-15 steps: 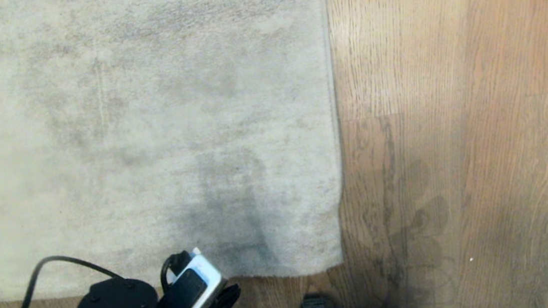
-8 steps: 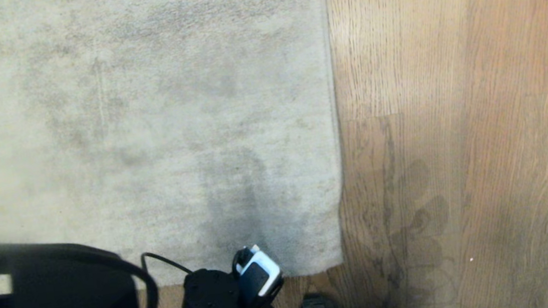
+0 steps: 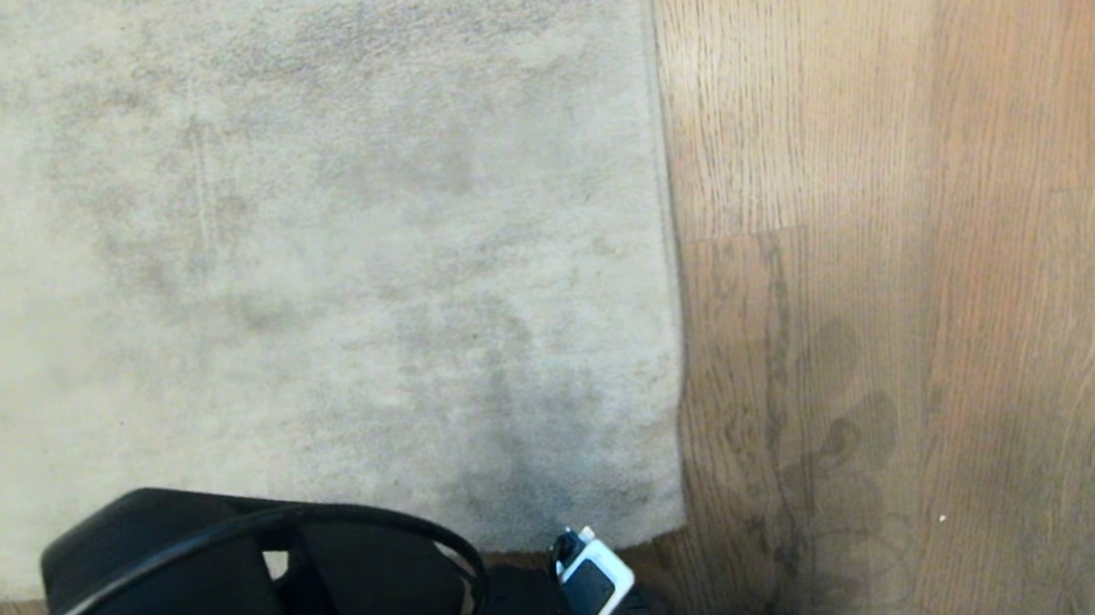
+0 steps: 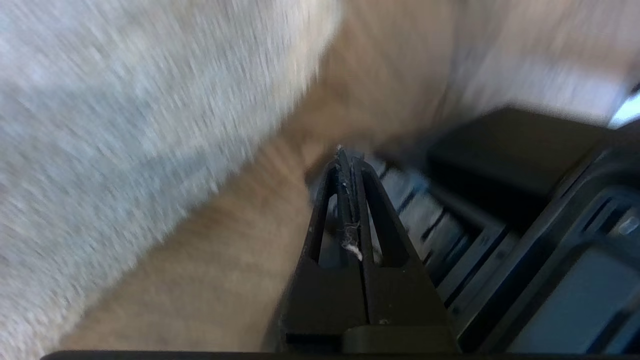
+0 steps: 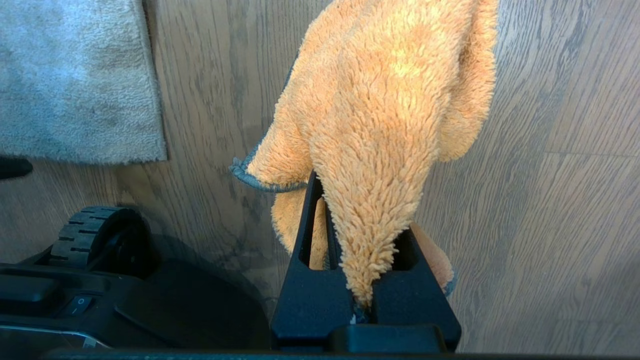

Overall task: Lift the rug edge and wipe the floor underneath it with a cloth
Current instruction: Lay down the carpet

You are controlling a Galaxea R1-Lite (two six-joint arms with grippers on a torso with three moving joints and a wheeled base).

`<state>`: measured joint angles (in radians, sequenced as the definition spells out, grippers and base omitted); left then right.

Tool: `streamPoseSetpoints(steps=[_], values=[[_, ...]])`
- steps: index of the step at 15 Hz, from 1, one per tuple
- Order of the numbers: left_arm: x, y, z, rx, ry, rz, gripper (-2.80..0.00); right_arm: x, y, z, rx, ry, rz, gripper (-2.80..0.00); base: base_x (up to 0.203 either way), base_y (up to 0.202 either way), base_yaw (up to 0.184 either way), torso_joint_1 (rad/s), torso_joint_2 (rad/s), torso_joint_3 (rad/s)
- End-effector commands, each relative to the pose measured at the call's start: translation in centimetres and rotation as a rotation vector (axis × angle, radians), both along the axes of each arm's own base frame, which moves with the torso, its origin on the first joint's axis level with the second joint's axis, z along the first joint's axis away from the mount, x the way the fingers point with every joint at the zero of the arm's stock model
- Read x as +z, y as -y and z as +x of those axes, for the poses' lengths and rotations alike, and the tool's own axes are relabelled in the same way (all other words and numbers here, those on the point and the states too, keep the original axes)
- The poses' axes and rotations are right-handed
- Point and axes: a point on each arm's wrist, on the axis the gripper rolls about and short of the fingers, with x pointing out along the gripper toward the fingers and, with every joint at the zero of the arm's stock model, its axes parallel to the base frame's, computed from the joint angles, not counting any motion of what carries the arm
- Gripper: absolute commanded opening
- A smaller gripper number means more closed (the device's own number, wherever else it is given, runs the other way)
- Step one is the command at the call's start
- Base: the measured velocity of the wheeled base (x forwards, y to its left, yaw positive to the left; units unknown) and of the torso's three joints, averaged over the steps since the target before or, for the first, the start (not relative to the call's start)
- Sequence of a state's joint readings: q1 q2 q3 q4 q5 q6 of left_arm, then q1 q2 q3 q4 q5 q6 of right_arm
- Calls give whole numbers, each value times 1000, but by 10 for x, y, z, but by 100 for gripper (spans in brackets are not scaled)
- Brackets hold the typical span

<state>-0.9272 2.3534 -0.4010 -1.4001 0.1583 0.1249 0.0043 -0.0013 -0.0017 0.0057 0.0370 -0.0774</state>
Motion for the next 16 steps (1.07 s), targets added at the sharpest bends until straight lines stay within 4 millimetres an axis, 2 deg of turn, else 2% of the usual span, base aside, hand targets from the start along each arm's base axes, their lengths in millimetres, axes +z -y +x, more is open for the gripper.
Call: streamPoseSetpoints(steps=[1,4,7,16], values=[[-6,3,8,16,-24,42,-280,0,0,0,2,-2,-1,-280,0,0,0,0,0,0],[-5,11,25,37,-27,77,-280,0,0,0,2,-2,-2,-280,0,0,0,0,0,0],[2,13,51,55,39,95,-280,0,0,0,1,-2,-1,-280,0,0,0,0,0,0],[-2,13,67,33,22,204,-280,0,0,0,2,-2,-1,-280,0,0,0,0,0,0]])
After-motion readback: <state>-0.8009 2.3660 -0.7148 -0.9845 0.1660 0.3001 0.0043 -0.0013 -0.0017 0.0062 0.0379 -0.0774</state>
